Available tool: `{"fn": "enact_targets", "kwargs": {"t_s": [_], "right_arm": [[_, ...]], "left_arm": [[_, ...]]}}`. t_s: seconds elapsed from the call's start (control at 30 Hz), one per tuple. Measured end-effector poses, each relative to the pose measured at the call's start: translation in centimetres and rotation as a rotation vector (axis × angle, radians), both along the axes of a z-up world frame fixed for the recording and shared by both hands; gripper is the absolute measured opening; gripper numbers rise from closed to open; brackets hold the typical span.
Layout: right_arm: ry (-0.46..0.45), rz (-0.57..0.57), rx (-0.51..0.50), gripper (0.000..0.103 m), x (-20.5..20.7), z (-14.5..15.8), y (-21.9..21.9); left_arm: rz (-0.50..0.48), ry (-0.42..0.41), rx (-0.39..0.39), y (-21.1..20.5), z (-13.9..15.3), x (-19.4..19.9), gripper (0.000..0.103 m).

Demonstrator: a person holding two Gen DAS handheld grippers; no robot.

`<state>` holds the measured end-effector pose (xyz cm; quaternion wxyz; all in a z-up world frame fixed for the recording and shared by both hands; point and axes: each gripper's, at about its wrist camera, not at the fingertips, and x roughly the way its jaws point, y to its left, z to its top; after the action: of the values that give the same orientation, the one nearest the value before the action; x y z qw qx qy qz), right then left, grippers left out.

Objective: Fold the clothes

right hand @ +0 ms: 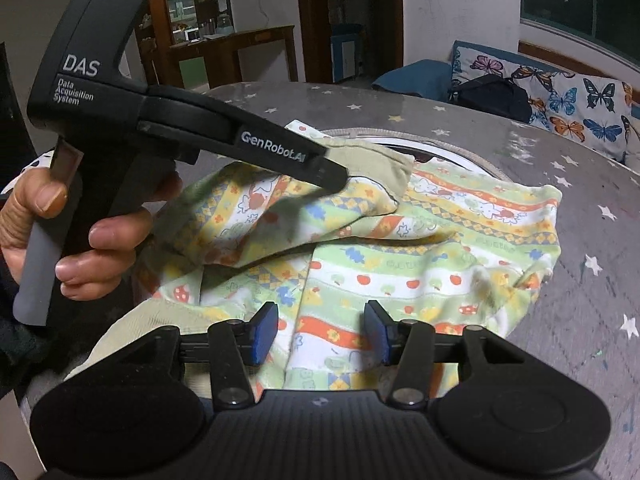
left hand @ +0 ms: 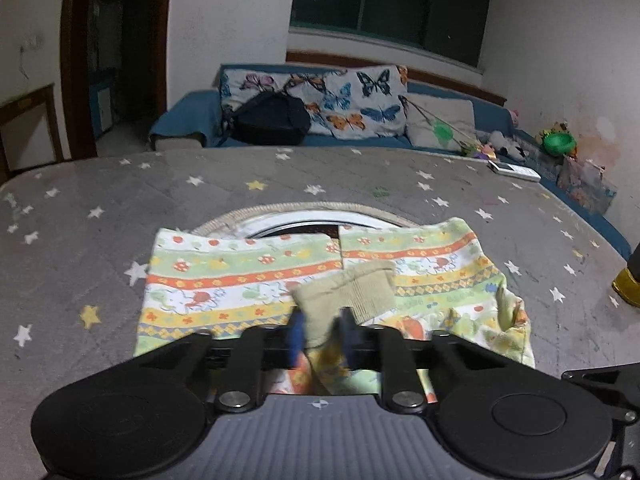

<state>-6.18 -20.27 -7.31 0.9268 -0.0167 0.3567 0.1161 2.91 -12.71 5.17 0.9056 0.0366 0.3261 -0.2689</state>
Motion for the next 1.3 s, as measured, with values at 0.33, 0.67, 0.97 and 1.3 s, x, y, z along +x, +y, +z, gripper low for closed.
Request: {"fn": "enact_targets", "kwargs": {"t_s": [0.33,0.67,0.97,1.3], "right_arm": [[-0.001,-0.013,-0.017,0.052,-0.2,-0.1,0.4],[-0.004,-0.017,-0.035,0.053,-0.4,-0.1,0.6],[0.002,-0.01,-0.058,0.054,-0.5,0.1,0.8],[-0.064,0.105,-0.103,0.052,1.2,2.7,4.4]], "left_arm": [[0.207,-0.127,-0.045,6.9,2.9,-2.6,0.007],[0.537,-0.261,0.006,17.1,4.3,-7.1,0.007],[0.714,-0.204,0.101,23.6,1.5,-11.1,0.007],[0.733,-0.108,0.125,24.7,-0.6,-11.7,0.013]]}}
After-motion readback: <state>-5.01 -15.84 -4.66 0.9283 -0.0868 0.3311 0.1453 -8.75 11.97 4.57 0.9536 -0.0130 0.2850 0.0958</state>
